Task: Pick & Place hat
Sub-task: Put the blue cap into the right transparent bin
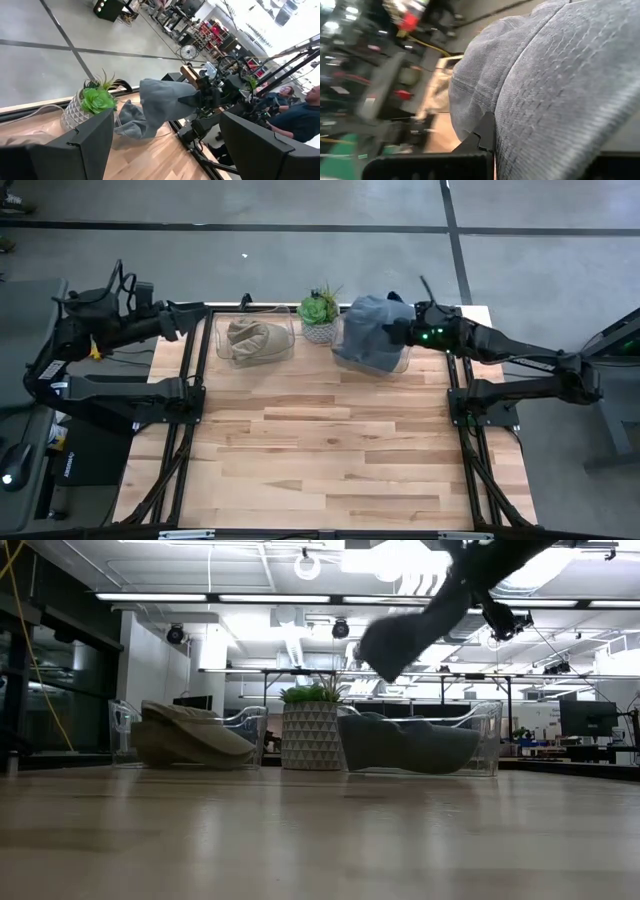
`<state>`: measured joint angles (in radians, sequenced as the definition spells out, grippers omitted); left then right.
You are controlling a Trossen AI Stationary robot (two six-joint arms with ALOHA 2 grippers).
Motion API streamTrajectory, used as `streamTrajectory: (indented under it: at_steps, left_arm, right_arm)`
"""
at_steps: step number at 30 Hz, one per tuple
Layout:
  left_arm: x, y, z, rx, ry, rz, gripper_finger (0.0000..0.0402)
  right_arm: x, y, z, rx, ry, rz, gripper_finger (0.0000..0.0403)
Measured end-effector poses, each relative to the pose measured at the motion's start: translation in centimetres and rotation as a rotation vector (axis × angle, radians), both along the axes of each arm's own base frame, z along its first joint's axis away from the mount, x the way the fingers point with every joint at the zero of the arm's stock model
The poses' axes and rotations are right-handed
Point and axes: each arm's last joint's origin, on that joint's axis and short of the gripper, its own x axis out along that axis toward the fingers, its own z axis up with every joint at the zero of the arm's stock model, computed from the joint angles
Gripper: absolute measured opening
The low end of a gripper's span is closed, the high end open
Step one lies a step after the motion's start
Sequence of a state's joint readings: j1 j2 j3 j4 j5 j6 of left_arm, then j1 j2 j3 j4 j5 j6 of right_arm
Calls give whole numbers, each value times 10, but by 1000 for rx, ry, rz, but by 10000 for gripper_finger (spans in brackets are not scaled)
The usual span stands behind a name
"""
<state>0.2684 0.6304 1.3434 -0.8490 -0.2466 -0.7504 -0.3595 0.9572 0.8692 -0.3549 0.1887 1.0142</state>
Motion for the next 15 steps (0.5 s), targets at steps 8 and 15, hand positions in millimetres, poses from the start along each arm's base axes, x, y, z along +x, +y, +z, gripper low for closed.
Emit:
streamTrajectory:
  at_steps: [8, 15]
  left_arm:
    - [0, 0, 0, 12, 6, -1, 320]
    - [0, 0, 0, 11, 6, -7, 320]
  right_arm:
    - [22, -9, -22, 10, 112, -13, 4]
    - [42, -17, -44, 80, 170, -39, 4]
